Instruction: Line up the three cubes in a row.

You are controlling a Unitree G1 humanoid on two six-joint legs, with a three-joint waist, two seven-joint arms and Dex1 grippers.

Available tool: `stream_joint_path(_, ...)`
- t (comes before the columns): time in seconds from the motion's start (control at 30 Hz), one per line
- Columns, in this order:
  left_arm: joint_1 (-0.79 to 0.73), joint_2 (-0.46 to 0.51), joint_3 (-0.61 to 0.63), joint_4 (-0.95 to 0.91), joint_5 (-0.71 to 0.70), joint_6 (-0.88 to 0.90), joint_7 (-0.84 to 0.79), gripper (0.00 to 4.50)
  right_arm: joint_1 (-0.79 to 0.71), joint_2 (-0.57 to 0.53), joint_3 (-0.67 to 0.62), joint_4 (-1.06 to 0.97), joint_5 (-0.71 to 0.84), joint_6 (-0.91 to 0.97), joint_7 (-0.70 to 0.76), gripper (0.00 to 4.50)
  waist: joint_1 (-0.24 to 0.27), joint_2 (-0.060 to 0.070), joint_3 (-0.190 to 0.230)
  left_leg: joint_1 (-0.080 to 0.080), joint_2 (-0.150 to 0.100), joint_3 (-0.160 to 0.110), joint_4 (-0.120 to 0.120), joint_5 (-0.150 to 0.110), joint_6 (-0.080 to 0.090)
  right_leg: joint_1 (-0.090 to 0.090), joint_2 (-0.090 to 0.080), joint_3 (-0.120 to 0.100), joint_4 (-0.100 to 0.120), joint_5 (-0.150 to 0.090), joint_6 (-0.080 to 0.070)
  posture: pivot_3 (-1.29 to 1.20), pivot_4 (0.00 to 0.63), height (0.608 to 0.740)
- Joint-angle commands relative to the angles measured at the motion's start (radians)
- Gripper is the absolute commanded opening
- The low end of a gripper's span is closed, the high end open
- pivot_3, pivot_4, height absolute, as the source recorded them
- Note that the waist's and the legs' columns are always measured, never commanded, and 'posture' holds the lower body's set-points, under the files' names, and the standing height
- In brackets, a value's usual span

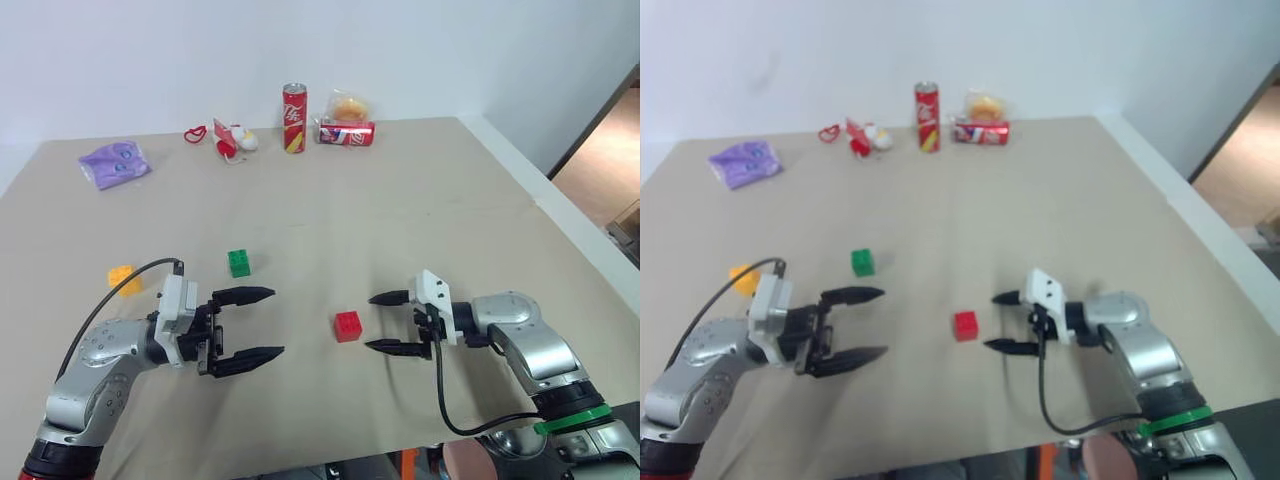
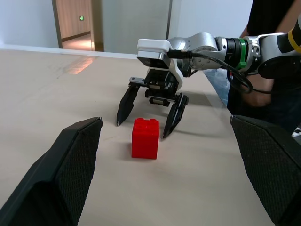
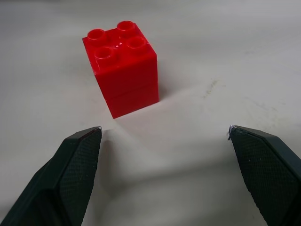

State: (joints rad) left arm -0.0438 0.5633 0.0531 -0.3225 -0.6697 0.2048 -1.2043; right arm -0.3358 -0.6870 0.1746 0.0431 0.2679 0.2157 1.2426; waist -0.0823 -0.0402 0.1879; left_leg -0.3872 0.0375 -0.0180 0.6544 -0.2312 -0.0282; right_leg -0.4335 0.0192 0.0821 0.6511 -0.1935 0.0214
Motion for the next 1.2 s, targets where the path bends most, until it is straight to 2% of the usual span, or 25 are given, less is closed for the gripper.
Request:
stream_joint_path(0.03,0.005,-0.004,0.017,-0.007,-0.017,-0.003,0.010,4.50,-0.022,0.020,0.046,-0.036,0.009,0.003,0.049,4.47,-0.001,0.000,0.000,0.000,0.001,0.000,0.000,0.000,0.000,0.000,0.001,0.000,0.000,0.000,-0.001,0.00,0.150,0.740)
stream_joint_path(0.23,0.011,-0.019,0.012,-0.004,-0.018,-0.008,0.028,4.50,-0.054,0.029,0.069,-0.064,0.017,0.016,0.078,4.47,0.000,0.000,0.000,-0.001,0.007,0.000,-0.002,0.000,0.000,-0.002,0.008,0.000,0.000,0.000,-0.005,0.00,0.150,0.740)
stream_joint_path(0.6,0.036,-0.019,0.013,-0.008,-0.019,-0.010,0.008,4.50,-0.083,0.036,0.088,0.000,-0.017,-0.025,0.094,4.47,0.002,0.000,0.000,-0.002,0.007,0.000,-0.001,0.000,0.000,-0.003,0.008,0.000,0.000,0.000,-0.006,0.00,0.150,0.740)
stream_joint_path(0.7,0.042,-0.012,0.009,-0.001,-0.009,-0.016,-0.006,4.50,-0.089,0.043,0.089,0.012,-0.018,-0.028,0.096,3.68,0.002,0.000,0.000,-0.002,0.007,0.000,-0.001,0.000,0.000,-0.003,0.008,0.001,0.000,0.000,-0.006,0.00,0.150,0.740)
stream_joint_path(0.93,0.046,-0.008,-0.003,0.019,0.019,-0.036,-0.032,4.50,-0.101,0.052,0.086,0.041,-0.026,-0.040,0.089,1.22,0.003,0.000,0.000,-0.002,0.007,0.000,-0.001,0.000,0.000,-0.003,0.008,0.001,0.000,0.000,-0.006,0.00,0.150,0.740)
stream_joint_path(1.2,0.059,0.003,-0.010,0.053,0.048,-0.060,-0.073,4.50,-0.097,0.050,0.070,0.054,-0.036,-0.040,0.062,1.15,0.003,0.000,0.000,-0.002,0.007,0.000,-0.001,0.000,0.000,-0.003,0.008,0.000,0.000,0.000,-0.006,0.00,0.150,0.740)
